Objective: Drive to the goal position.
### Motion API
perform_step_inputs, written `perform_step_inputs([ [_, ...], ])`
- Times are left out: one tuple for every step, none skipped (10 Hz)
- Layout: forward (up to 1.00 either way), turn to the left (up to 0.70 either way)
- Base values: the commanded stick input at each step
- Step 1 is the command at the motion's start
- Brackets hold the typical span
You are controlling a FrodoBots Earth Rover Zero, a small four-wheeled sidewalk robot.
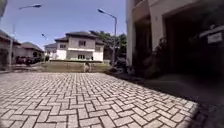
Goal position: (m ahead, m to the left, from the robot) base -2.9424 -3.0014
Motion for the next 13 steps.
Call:
perform_step_inputs([
  [0.50, 0.00],
  [0.50, 0.00],
  [0.50, 0.00],
  [0.50, 0.17],
  [0.50, 0.48],
  [0.50, 0.50],
  [0.50, 0.50],
  [0.50, 0.50],
  [0.50, 0.50],
  [0.50, 0.50],
  [0.50, 0.50],
  [0.50, 0.50],
  [0.50, 0.50],
])
